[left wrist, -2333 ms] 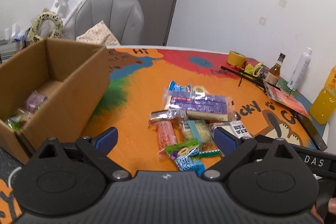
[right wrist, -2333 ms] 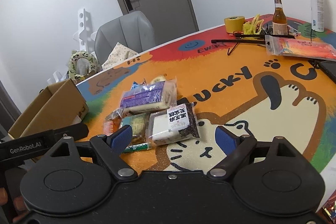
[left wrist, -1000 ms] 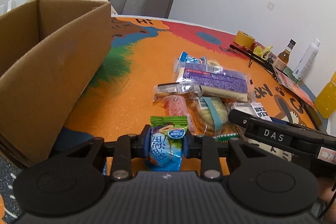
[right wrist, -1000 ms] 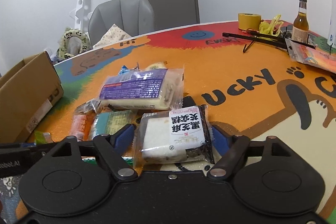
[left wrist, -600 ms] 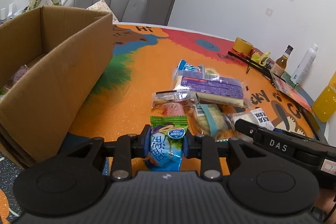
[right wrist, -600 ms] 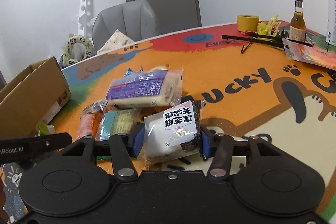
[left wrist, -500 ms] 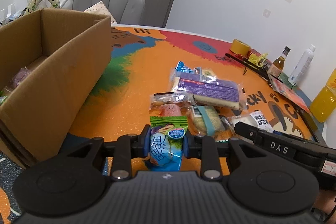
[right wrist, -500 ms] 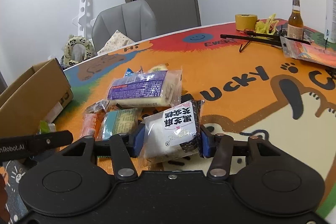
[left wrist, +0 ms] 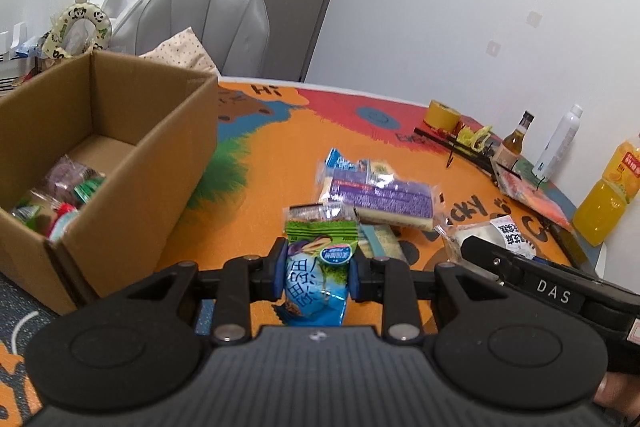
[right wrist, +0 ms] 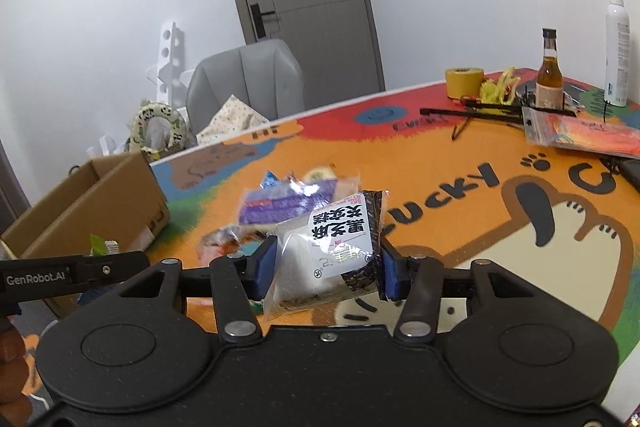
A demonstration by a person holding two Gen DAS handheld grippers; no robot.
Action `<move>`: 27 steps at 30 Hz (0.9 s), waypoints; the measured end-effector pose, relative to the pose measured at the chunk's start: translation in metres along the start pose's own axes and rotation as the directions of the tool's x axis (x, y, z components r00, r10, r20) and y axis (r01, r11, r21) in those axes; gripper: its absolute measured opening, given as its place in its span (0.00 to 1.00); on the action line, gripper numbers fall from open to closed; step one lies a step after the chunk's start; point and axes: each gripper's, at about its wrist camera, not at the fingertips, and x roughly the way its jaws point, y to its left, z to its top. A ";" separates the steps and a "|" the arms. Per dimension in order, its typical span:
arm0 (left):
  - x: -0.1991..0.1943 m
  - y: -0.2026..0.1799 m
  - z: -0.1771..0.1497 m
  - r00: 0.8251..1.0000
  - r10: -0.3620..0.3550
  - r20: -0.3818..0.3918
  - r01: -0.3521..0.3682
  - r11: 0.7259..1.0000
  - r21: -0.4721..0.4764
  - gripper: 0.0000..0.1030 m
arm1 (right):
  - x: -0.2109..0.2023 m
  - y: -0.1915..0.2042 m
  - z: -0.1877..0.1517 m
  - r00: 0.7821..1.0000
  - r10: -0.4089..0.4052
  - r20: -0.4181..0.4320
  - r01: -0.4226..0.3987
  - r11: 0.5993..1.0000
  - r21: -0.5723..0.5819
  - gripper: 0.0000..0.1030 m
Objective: Organize snacks
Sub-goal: 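Carry both snacks toward the cardboard box and lower them in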
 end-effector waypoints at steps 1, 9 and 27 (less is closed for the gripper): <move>-0.003 -0.001 0.003 1.000 0.000 0.008 0.000 1.000 0.002 0.27 | -0.002 0.002 0.002 1.000 0.005 0.006 -0.005 1.000 0.001 0.47; -0.026 0.003 0.029 0.997 0.011 0.071 -0.013 1.000 0.022 0.27 | -0.007 0.021 0.020 0.998 0.046 0.050 -0.045 0.999 -0.012 0.47; -0.062 0.059 0.071 0.979 0.130 0.154 -0.129 0.992 -0.012 0.28 | 0.009 0.087 0.054 0.972 0.225 0.062 -0.223 0.974 -0.031 0.47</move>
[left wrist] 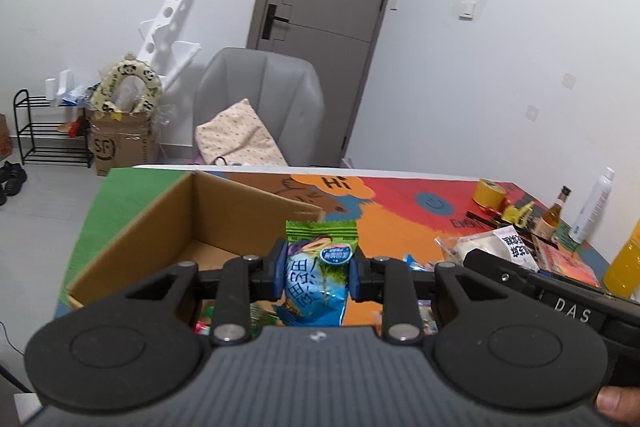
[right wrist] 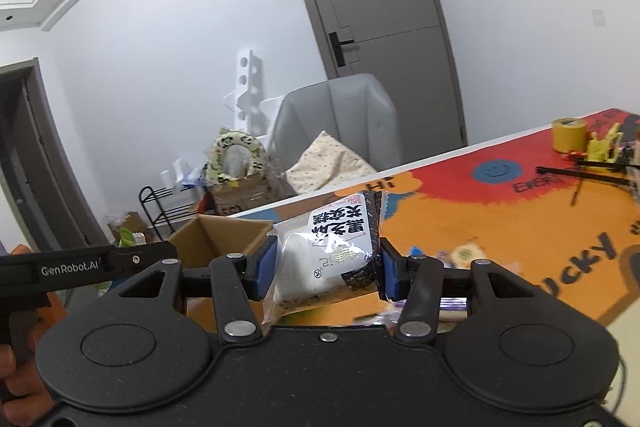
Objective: Organize snacks
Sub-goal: 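Carry both snacks toward the cardboard box and lower them in, then open the left gripper over the box while the right releases the white bread bag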
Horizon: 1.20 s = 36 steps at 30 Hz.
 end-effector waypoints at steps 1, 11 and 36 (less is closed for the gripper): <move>0.000 0.003 0.001 1.000 0.004 0.000 -0.004 1.000 -0.001 0.28 | 0.003 0.003 0.001 1.000 0.010 -0.004 -0.010 1.000 0.002 0.47; 0.005 0.035 0.004 0.999 0.008 -0.047 -0.009 0.999 -0.037 0.28 | 0.023 0.036 0.007 0.997 0.076 -0.027 -0.077 0.997 -0.030 0.47; -0.010 0.096 0.012 0.984 0.178 0.001 -0.178 0.982 -0.068 0.88 | 0.060 0.104 0.009 0.992 0.099 -0.072 -0.108 0.986 -0.128 0.49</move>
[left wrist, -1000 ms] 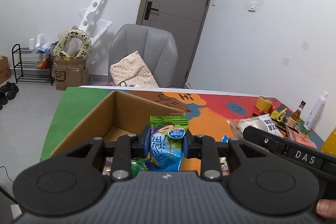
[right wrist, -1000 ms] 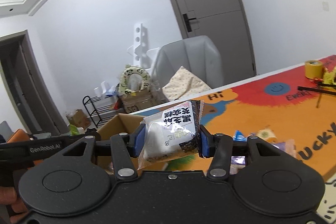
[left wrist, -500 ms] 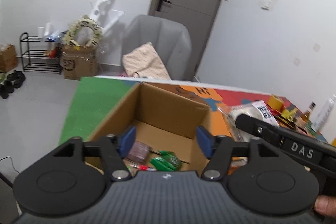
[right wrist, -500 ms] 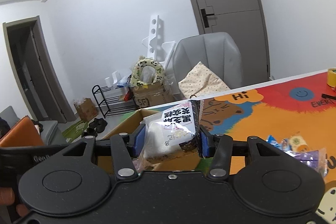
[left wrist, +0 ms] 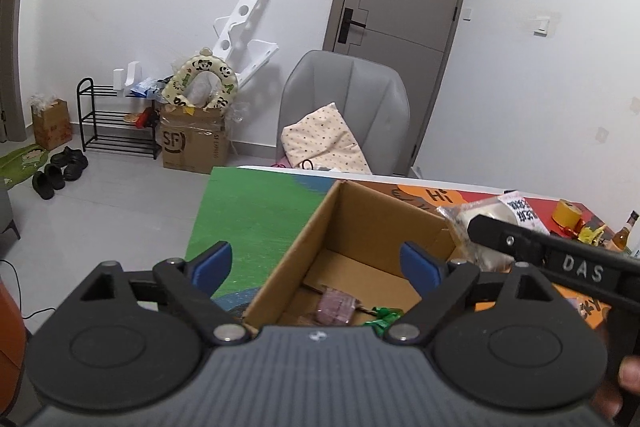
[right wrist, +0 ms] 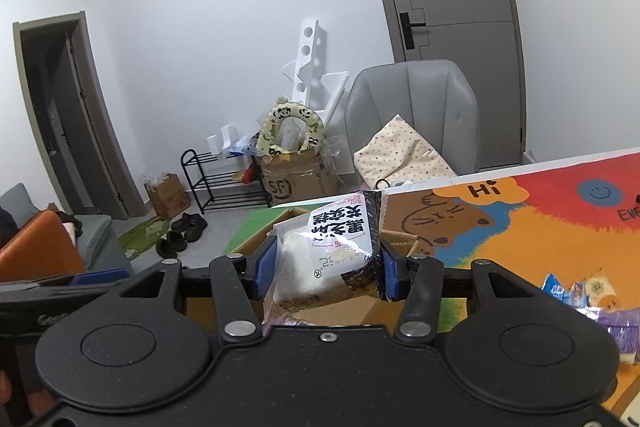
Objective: Organize snacks
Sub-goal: 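Open the left gripper over the box while the right releases the white bread bag, then move both tools back over the snack pile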
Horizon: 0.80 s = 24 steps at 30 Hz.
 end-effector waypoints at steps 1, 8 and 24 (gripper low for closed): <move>0.001 0.002 0.000 1.000 0.003 0.000 -0.003 1.000 -0.002 0.89 | 0.002 0.000 0.001 1.000 -0.005 0.003 0.005 1.000 -0.002 0.56; 0.008 0.007 0.001 1.000 0.013 -0.022 -0.013 1.000 -0.022 0.91 | -0.003 -0.009 0.004 0.998 -0.057 0.031 0.057 0.998 0.009 0.79; 0.011 -0.018 -0.005 0.997 -0.064 -0.051 0.061 0.997 -0.057 1.00 | -0.046 -0.065 -0.025 0.984 -0.174 0.024 0.172 0.982 0.083 1.00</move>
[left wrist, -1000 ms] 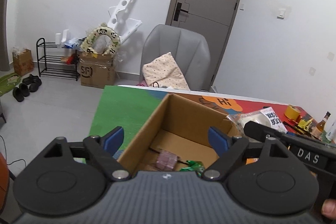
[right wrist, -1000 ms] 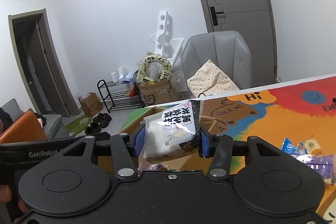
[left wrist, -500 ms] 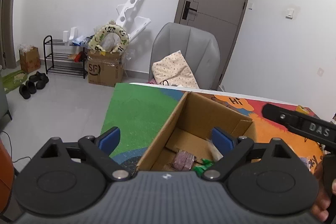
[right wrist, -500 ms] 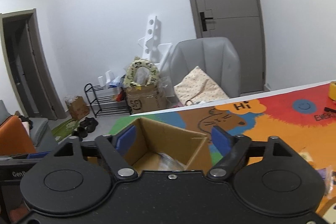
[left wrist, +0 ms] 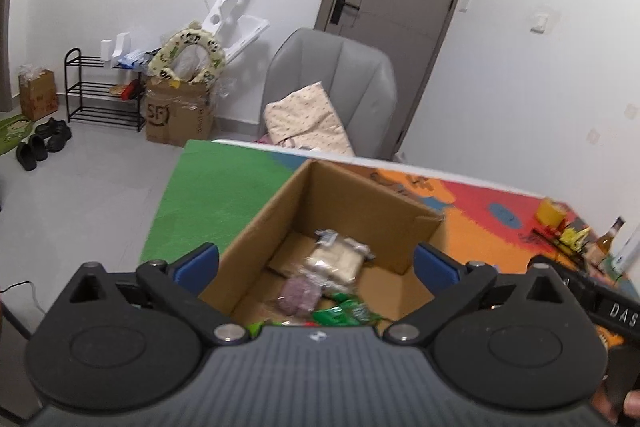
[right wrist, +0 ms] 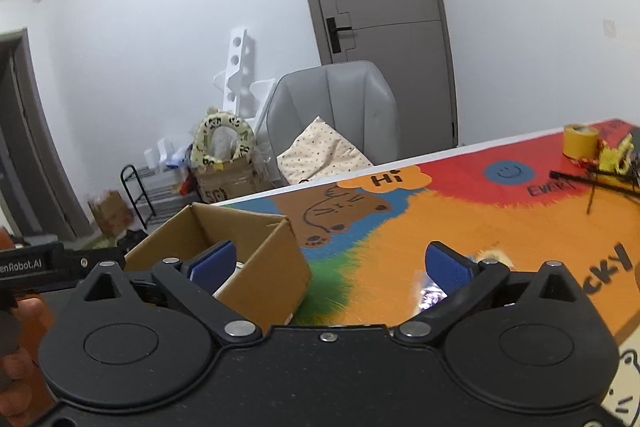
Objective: Organize snacks
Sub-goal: 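Move both tools back over the snack pile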
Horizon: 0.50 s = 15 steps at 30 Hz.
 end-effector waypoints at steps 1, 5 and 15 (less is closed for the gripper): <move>0.000 -0.003 0.000 1.000 -0.008 0.002 0.008 1.000 0.004 1.00 | -0.003 -0.003 -0.001 1.000 -0.005 0.013 0.005 1.000 0.000 1.00; -0.001 -0.021 -0.005 0.999 -0.037 0.004 0.037 0.999 0.035 1.00 | -0.012 -0.025 -0.004 0.999 -0.021 0.038 0.021 1.000 0.012 1.00; 0.002 -0.066 -0.027 0.992 -0.126 -0.020 0.127 0.988 0.083 1.00 | -0.031 -0.066 -0.026 0.997 -0.066 0.027 0.066 0.998 0.003 1.00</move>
